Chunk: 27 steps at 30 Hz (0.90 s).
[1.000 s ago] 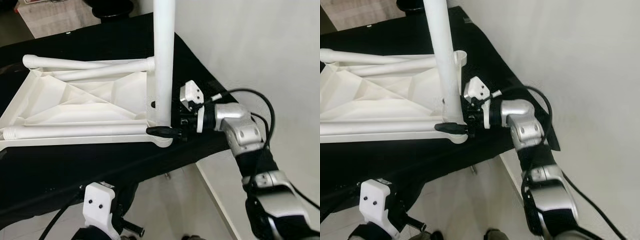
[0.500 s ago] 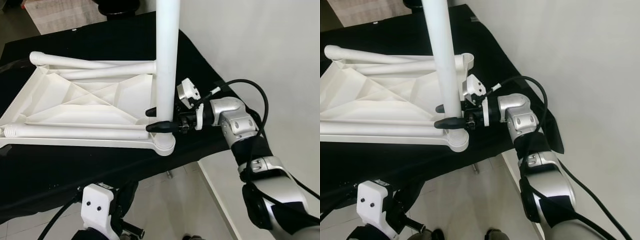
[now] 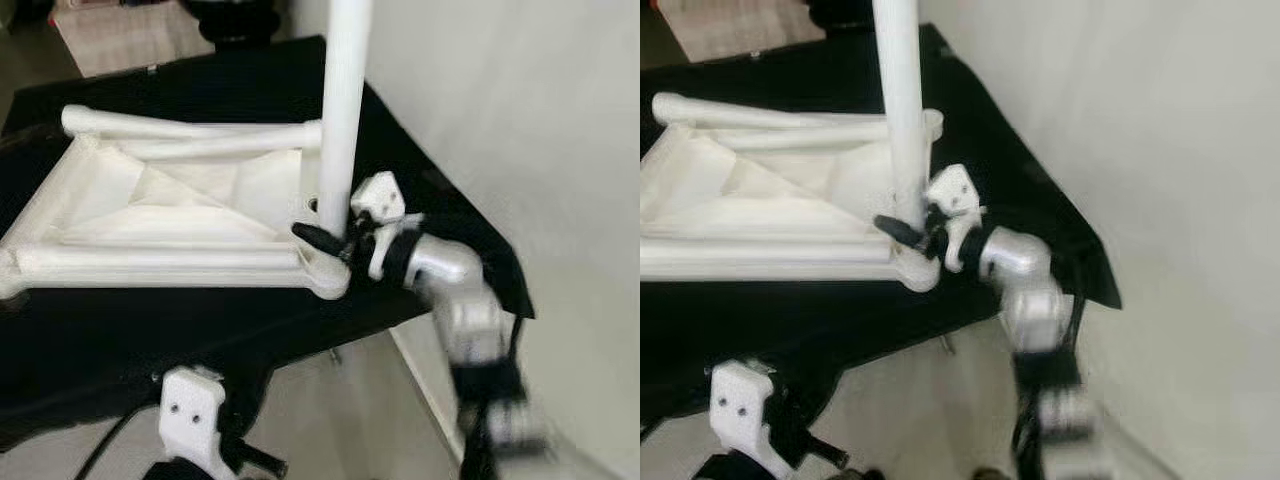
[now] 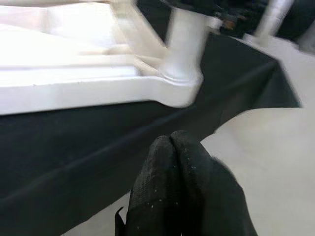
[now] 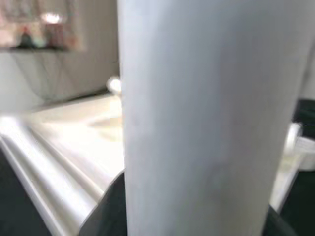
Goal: Building children table
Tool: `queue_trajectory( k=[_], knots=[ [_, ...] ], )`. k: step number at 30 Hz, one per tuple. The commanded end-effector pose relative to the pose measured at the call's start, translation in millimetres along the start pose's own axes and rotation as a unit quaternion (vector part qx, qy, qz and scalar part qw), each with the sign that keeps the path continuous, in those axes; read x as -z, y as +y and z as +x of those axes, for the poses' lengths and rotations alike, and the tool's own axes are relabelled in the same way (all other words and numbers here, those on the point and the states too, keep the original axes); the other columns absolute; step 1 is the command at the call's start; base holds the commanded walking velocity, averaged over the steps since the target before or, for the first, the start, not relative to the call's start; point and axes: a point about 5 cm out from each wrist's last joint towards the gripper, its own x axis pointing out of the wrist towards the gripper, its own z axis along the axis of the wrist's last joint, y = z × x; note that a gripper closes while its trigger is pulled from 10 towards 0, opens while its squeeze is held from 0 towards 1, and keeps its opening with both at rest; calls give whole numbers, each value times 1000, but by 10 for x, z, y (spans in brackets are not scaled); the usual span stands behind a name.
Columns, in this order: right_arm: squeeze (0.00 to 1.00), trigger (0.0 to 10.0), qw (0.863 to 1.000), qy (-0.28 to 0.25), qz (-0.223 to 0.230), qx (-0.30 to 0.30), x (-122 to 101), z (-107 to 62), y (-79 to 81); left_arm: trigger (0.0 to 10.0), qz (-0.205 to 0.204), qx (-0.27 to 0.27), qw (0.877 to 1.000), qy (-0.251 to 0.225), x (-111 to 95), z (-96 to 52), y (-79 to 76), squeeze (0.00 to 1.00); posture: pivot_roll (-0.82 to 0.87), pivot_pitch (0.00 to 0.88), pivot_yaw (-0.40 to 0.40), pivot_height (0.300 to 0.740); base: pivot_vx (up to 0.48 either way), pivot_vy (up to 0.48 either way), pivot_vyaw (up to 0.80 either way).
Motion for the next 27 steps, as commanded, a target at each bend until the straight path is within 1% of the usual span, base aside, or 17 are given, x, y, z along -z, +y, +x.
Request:
queue_trajectory(
  k=[1, 4, 7, 8, 9, 10, 14, 15, 16, 17, 19, 20, 21, 23, 25, 26, 27],
  knots=[
    [0, 0, 995, 66, -13, 76, 174, -130, 7, 10000, 0, -2, 1000, 10, 58, 6, 34, 0, 22, 172, 7, 740, 0, 0, 0],
    [0, 0, 996, 59, -12, 68, 155, -107, 47, 10000, 1, -2, 1000, 10, 70, 22, 45, 0, 25, 165, 0, 740, 0, 0, 0],
    [0, 0, 998, 49, -16, 31, 140, 25, 22, 10000, 6, -10, 1000, 5, 80, 52, 68, 0, 23, 157, -8, 740, 0, 0, 0],
    [0, 6745, 998, 55, -29, 14, 131, 44, 24, 10000, 7, -11, 1000, 5, 81, 57, 72, 0, 21, 153, -6, 740, 0, 0, 0],
    [0, 6745, 998, 55, -29, 14, 131, 44, 24, 10000, 7, -11, 1000, 5, 81, 57, 72, 0, 21, 153, -6, 740, 0, 0, 0],
    [0, 10000, 997, 55, -46, -7, 121, 61, 33, 10000, 7, -12, 1000, 5, 82, 59, 74, 0, 19, 153, -7, 740, 0, 0, 0],
    [0, 10000, 997, 46, -54, -24, 104, 74, 40, 10000, 7, -12, 1000, 4, 83, 62, 73, 0, 17, 153, -8, 740, 0, 0, 0],
    [443, 10000, 997, 34, -56, -51, 71, 93, 55, 10000, 6, -10, 1000, 4, 82, 67, 69, 0, 15, 153, -12, 740, 0, 0, 0],
    [1000, 10000, 994, 18, -38, -103, 24, 120, 71, 10000, 5, -8, 1000, 4, 80, 70, 59, 0, 18, 156, -15, 740, 0, 0, 0],
    [1000, 10000, 994, 18, -38, -103, 24, 120, 71, 10000, 5, -8, 1000, 4, 80, 70, 59, 0, 18, 156, -15, 740, 0, 0, 0],
    [1000, 10000, 983, -8, -7, -184, -119, 131, 85, 10000, 3, -7, 1000, 3, 76, 73, 46, 0, 23, 158, -17, 740, 0, 0, 0],
    [1000, 10000, 983, -8, -7, -184, -119, 131, 85, 10000, 3, -7, 1000, 3, 76, 73, 46, 0, 23, 158, -17, 740, 0, 0, 0],
    [1000, 10000, 977, -15, -1, -212, -158, 126, 85, 10000, 3, -7, 1000, 2, 76, 74, 43, 0, 23, 158, -17, 740, 0, 0, 0],
    [1000, 10000, 952, -18, -21, -305, -202, 138, -7, 10000, 2, -7, 1000, 1, 72, 67, 31, 0, 32, 162, -20, 740, 0, 0, 0],
    [1000, 10000, 952, -18, -21, -305, -202, 138, -7, 10000, 2, -7, 1000, 1, 72, 67, 31, 0, 32, 162, -20, 740, 0, 0, 0],
    [1000, 10000, 938, -18, -34, -345, -220, 142, -61, 10000, 1, -7, 1000, 0, 69, 61, 24, 0, 35, 166, -22, 740, 0, 0, 0],
    [1000, 10000, 938, -18, -34, -345, -220, 142, -61, 10000, 1, -7, 1000, 0, 69, 61, 24, 0, 35, 166, -22, 740, 0, 0, 0]
  ],
)
